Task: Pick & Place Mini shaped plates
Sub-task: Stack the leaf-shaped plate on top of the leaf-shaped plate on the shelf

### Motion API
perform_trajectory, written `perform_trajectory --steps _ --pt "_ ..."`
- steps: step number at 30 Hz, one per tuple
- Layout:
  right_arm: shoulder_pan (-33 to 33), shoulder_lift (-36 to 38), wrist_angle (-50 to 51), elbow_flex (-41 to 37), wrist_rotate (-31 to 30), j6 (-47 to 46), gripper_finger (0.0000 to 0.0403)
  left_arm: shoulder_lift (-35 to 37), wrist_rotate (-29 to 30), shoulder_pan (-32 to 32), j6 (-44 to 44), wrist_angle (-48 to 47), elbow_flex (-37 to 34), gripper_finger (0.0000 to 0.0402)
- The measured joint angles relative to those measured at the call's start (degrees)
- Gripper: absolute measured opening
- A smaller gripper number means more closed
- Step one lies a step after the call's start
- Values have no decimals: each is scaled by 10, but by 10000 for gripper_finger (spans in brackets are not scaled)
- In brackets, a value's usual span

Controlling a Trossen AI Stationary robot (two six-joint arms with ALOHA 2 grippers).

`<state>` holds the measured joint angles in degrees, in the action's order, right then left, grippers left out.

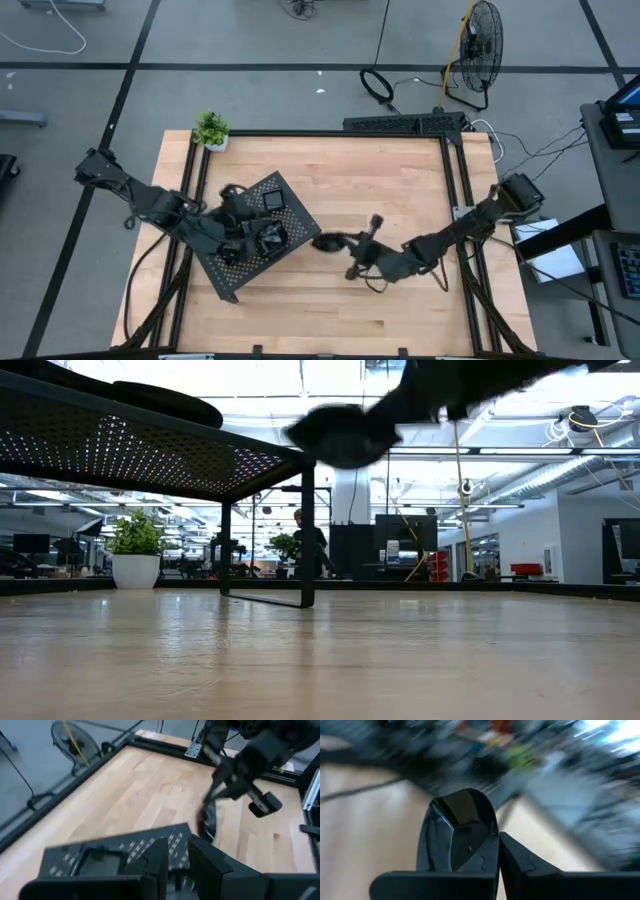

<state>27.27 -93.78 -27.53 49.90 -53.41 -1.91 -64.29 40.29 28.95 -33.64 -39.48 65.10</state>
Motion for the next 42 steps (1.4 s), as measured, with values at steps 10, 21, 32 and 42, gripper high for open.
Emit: perform_trajectory --steps 10,21,32,42 --pt "-11 -40 -385 0 -119 331 0 -143 93 -17 107 213 0 129" --pt "-37 -61 -613 0 -43 500 0 -188 93 -72 80 277 0 238" --pt "-39 -60 -622 0 0 492 0 -189 88 -88 78 308 0 237" --pt "-18 -60 -552 0 -14 468 62 -179 78 -84 106 301 0 29"
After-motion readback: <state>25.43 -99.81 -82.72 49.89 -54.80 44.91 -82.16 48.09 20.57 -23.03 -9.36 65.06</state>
